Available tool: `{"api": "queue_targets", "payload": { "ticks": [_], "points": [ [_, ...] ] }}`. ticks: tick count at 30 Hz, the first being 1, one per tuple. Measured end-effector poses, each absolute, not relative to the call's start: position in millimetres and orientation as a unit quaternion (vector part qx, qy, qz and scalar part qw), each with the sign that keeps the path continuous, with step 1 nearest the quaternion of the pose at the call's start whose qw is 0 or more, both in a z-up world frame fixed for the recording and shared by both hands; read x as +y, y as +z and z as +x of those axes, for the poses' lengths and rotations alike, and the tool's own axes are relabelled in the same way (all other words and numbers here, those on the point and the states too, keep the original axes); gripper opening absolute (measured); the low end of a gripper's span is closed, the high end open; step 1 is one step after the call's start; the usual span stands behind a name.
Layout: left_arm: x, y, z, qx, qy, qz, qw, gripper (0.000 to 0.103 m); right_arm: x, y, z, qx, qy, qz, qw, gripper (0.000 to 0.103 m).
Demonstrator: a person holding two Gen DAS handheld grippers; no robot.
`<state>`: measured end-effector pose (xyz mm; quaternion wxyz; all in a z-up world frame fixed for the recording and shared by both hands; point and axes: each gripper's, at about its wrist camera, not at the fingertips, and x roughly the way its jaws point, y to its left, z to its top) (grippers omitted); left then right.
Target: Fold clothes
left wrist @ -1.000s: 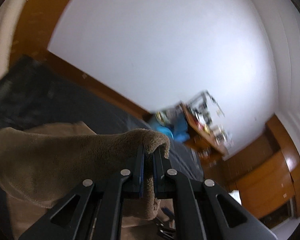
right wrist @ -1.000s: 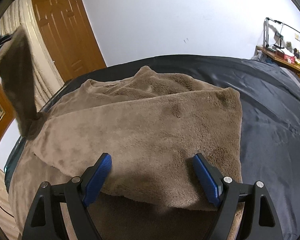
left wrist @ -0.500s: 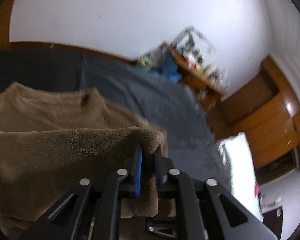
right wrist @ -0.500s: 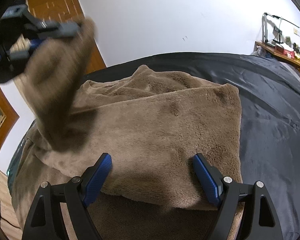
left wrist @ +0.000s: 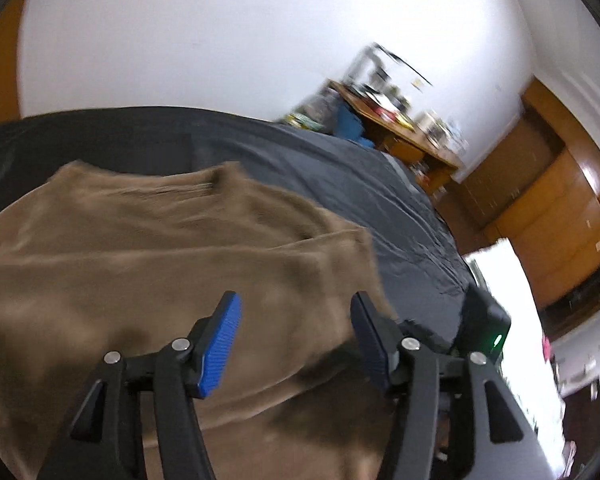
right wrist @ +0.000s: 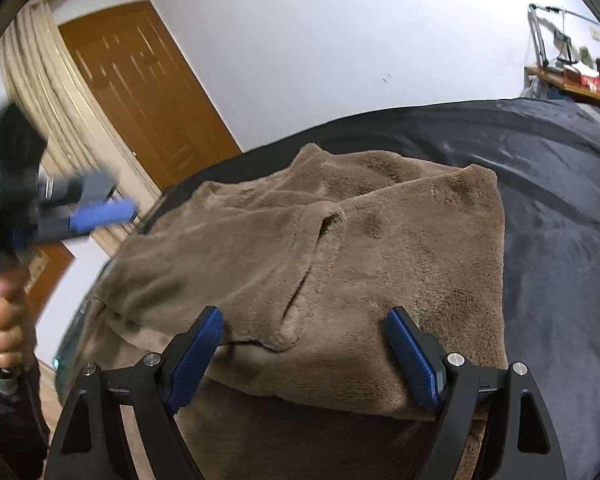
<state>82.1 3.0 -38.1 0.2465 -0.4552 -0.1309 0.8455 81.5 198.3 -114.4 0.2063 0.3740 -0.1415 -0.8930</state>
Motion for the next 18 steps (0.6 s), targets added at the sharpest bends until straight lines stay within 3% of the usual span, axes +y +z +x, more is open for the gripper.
{"api": "queue_targets", "payload": {
  "ticks": [10,18],
  "points": [
    [-213.5,-76.1,152.3,-0.202,0.881,-0.429,-0.004,0.064,199.1,-121.1,76.5,-0.151,-0.888,0.384,0.204,0.085],
    [-207.4,-126.3,150.0,-0.121,0.880,-0.459,-0.019,0.064,208.2,-123.1,74.6,-0.175,-0.883,0.384,0.204,0.085]
  ]
}}
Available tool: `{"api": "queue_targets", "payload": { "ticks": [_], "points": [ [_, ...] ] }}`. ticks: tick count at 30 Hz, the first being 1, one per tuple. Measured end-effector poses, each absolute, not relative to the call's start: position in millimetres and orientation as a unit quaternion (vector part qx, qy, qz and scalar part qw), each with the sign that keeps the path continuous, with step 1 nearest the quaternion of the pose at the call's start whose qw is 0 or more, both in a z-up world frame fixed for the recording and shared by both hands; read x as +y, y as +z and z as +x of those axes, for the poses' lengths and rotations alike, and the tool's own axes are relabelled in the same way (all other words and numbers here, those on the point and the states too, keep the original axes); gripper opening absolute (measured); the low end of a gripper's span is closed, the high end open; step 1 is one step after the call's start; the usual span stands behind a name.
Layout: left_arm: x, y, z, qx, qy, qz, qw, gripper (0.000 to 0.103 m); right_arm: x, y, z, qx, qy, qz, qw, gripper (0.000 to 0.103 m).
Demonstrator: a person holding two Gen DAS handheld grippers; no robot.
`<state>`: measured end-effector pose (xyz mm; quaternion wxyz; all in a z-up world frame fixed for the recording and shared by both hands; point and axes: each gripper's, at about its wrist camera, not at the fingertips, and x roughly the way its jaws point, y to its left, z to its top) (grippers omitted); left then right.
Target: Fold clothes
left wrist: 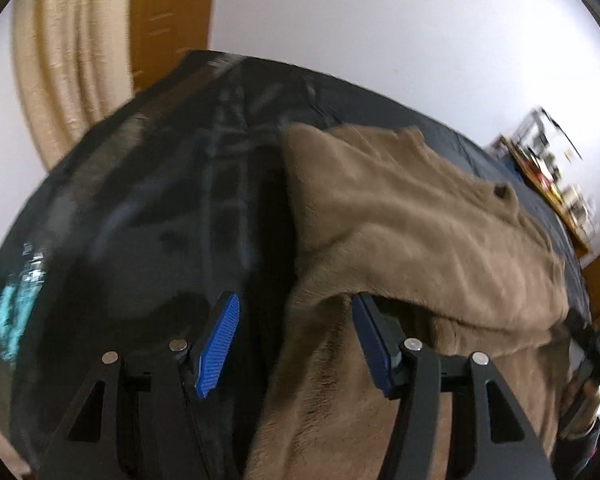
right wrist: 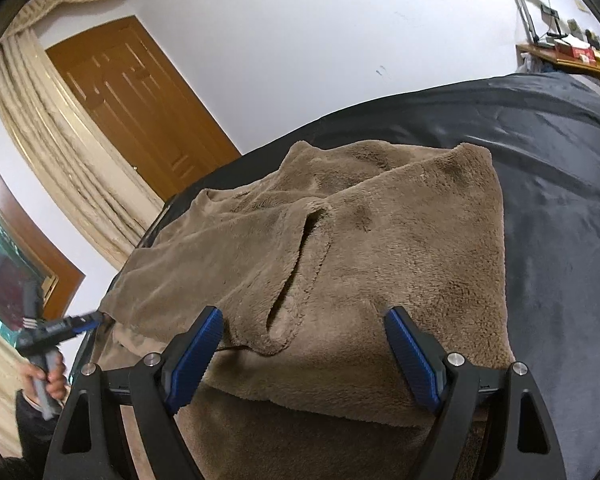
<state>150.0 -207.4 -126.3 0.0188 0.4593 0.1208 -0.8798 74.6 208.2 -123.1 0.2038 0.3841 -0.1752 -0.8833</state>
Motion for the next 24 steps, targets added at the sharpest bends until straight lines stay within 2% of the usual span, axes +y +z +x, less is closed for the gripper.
{"api": "queue_targets", "payload": {
  "ticks": [5,11,16,17,18,19,20,23,24],
  "points": [
    [-189.7,-139.0,131.8,0.079,-0.883,0.461,0.032,0.064,195.6,-114.6,75.2,-0.138,-0.886,0.403,0.183,0.085],
    [-198.3,-144.5,122.3,0.113,-0.882,0.457,0.032,0.065,175.2,-103.2,49.9,-0.116,-0.880,0.422,0.183,0.085],
    [-199.7,-143.8,125.0,0.120,-0.889,0.441,0.036,0.067,161.9,-117.5,21.9,-0.103,-0.869,0.453,0.169,0.083],
    [-200.6,-143.8,125.2,0.122,-0.890,0.437,0.039,0.067,159.9,-119.9,19.4,-0.097,-0.870,0.455,0.165,0.074],
    [-202.1,-144.0,124.7,0.125,-0.891,0.435,0.043,0.067,156.6,-119.7,19.7,-0.083,-0.873,0.453,0.159,0.058],
    [-203.9,-144.4,123.7,0.129,-0.891,0.432,0.048,0.067,154.6,-118.5,21.2,-0.078,-0.875,0.451,0.159,0.048],
    [-205.8,-144.7,122.7,0.132,-0.892,0.430,0.053,0.067,153.6,-115.7,24.1,-0.074,-0.878,0.445,0.162,0.031],
    [-210.9,-144.1,124.1,0.144,-0.893,0.423,0.061,0.067,153.5,-100.9,38.3,-0.049,-0.898,0.411,0.150,0.017],
    [-212.9,-143.8,125.7,0.148,-0.893,0.421,0.061,0.067,156.3,-94.9,43.5,-0.043,-0.906,0.396,0.140,0.016]
  ]
}}
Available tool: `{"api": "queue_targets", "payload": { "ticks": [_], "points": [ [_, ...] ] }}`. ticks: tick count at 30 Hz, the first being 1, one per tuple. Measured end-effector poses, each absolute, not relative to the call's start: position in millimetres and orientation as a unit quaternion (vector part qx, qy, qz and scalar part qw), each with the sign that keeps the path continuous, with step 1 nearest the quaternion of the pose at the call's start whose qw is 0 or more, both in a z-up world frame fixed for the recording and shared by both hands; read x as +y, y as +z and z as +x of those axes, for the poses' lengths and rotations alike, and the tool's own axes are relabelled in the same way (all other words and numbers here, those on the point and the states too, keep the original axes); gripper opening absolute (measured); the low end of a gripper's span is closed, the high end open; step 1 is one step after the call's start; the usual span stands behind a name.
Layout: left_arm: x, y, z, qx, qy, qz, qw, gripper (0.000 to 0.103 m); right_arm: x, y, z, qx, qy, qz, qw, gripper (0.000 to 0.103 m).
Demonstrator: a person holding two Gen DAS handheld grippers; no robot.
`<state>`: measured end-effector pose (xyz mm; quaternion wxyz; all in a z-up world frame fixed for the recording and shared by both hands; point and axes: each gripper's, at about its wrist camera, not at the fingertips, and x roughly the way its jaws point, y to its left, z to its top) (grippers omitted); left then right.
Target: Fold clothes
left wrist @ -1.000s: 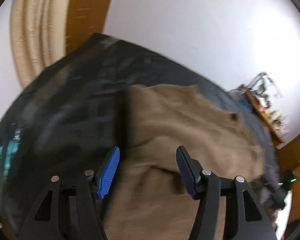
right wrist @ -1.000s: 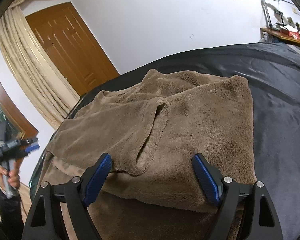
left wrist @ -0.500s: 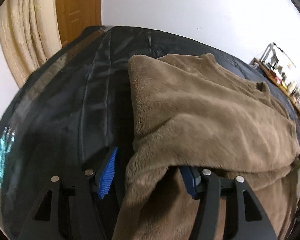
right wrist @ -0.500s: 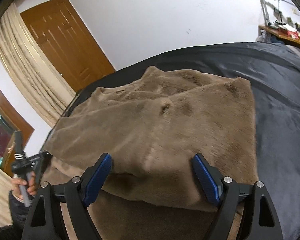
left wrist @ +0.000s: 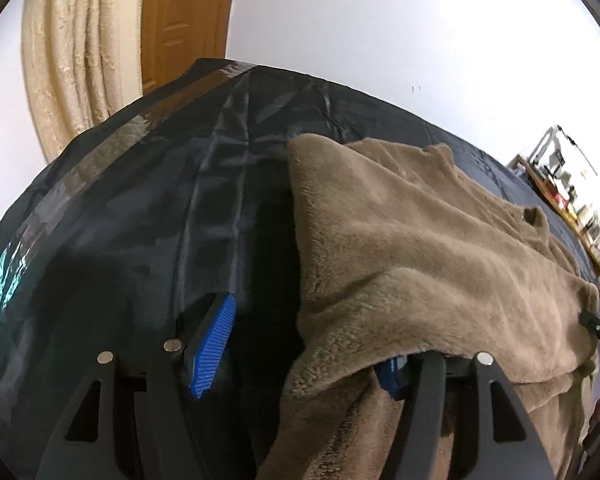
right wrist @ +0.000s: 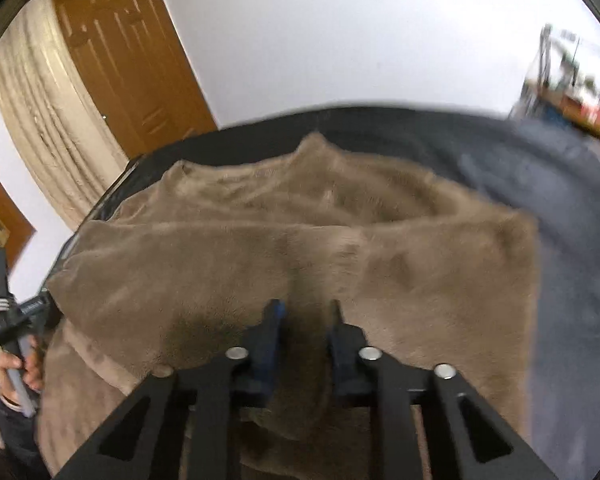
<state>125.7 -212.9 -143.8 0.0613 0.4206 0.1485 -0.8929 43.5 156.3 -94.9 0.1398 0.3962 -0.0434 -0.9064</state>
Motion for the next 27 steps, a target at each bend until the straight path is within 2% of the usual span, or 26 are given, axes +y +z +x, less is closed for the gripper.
{"api": "queue_targets", "payload": {
  "ticks": [5,7,10,11,13,14,15,23,25,27],
  "points": [
    [-213.7,-142.9,129.2,0.150,-0.894,0.417,0.058,0.068,185.6,-80.4,60.6,-0.015,-0.934,0.356,0.040,0.015],
    [-212.1,-142.3,130.2,0.145,-0.895,0.418,0.056,0.068,193.5,-83.2,63.4,-0.024,-0.932,0.358,0.039,0.016],
    [-212.4,-141.8,132.5,0.146,-0.895,0.417,0.057,0.068,201.7,-91.3,61.8,-0.084,-0.919,0.375,0.090,0.018],
    [-213.1,-141.9,132.8,0.149,-0.895,0.416,0.057,0.068,201.9,-94.0,59.9,-0.098,-0.915,0.378,0.099,0.024],
    [-214.2,-142.3,132.6,0.156,-0.895,0.413,0.057,0.068,201.2,-99.4,55.7,-0.123,-0.909,0.380,0.114,0.057],
    [-214.9,-142.3,133.1,0.158,-0.896,0.412,0.057,0.069,200.6,-101.1,54.3,-0.136,-0.908,0.378,0.121,0.085],
    [-215.4,-142.3,133.7,0.160,-0.896,0.411,0.057,0.069,198.8,-101.4,53.1,-0.146,-0.907,0.373,0.129,0.086],
    [-215.5,-142.5,132.8,0.161,-0.896,0.409,0.059,0.070,161.2,-113.0,29.9,-0.099,-0.893,0.409,0.157,0.084],
    [-216.0,-142.7,133.2,0.162,-0.896,0.408,0.059,0.070,146.6,-122.3,27.4,-0.077,-0.884,0.430,0.168,0.058],
    [-216.2,-142.8,133.8,0.162,-0.896,0.408,0.060,0.070,129.1,-123.7,33.6,-0.022,-0.890,0.424,0.164,0.042]
  ]
}}
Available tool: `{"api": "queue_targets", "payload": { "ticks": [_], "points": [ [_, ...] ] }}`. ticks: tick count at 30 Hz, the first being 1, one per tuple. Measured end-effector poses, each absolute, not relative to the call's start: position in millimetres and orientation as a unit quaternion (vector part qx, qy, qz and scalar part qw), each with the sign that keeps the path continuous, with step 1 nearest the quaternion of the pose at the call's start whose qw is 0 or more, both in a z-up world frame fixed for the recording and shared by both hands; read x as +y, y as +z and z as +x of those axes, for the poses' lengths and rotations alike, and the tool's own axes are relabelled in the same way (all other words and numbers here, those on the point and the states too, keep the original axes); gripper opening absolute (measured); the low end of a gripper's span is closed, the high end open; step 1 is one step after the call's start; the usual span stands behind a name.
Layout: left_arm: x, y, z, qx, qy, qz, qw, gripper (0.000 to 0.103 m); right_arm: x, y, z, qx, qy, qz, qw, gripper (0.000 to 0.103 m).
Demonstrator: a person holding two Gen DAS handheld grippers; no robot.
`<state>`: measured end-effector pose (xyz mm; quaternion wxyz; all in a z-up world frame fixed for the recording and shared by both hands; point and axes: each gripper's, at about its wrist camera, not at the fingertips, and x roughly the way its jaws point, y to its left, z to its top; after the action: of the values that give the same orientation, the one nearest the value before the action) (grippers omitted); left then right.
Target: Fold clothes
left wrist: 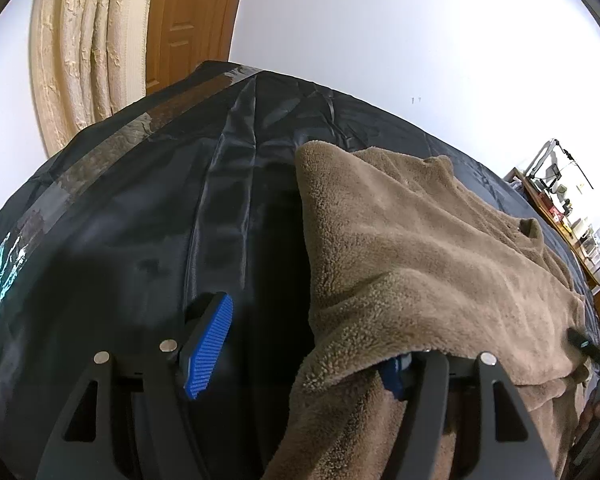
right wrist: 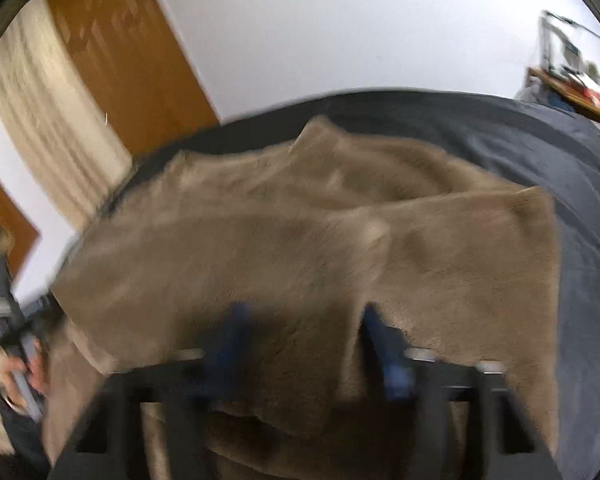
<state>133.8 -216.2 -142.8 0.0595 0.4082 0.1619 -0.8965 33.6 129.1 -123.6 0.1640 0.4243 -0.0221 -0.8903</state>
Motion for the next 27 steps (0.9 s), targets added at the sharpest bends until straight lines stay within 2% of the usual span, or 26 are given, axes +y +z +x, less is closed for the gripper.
{"api": "queue_targets", "payload": {
  "ticks": [2,3,11,15,19,22,23,24,25,27],
  "points": [
    [-215.9,-142.8,133.8,0.161,-0.897,0.408,0.060,0.071,114.1,-120.7,41.8,0.026,-0.897,0.412,0.159,0.025],
    [-215.9,-142.7,133.7,0.161,-0.897,0.408,0.060,0.071,110.8,-115.7,46.5,0.041,-0.902,0.401,0.154,0.021],
    [-216.7,-142.1,134.4,0.159,-0.897,0.408,0.061,0.074,136.6,-81.0,72.9,0.083,-0.937,0.335,0.056,0.017],
    [-217.2,-142.5,134.1,0.157,-0.896,0.409,0.067,0.074,162.4,-103.4,68.1,0.048,-0.926,0.372,0.036,0.017],
    [-217.1,-142.3,134.1,0.155,-0.897,0.408,0.071,0.074,176.0,-99.7,71.6,-0.006,-0.928,0.366,0.064,0.018],
    [-216.8,-141.4,135.1,0.153,-0.898,0.405,0.076,0.074,159.6,-91.4,75.3,0.008,-0.932,0.353,0.085,0.030],
    [-216.3,-139.9,136.7,0.150,-0.901,0.400,0.081,0.074,151.3,-87.3,78.2,0.016,-0.933,0.346,0.097,0.048],
    [-215.2,-137.9,138.8,0.145,-0.904,0.393,0.088,0.074,142.6,-83.8,80.6,0.023,-0.935,0.336,0.109,0.073],
    [-213.5,-135.3,141.2,0.138,-0.907,0.385,0.096,0.074,133.9,-80.5,82.6,0.030,-0.937,0.327,0.121,0.078],
    [-208.8,-130.7,144.9,0.121,-0.913,0.373,0.112,0.074,114.9,-78.6,84.3,0.049,-0.934,0.321,0.148,0.078]
  ]
}}
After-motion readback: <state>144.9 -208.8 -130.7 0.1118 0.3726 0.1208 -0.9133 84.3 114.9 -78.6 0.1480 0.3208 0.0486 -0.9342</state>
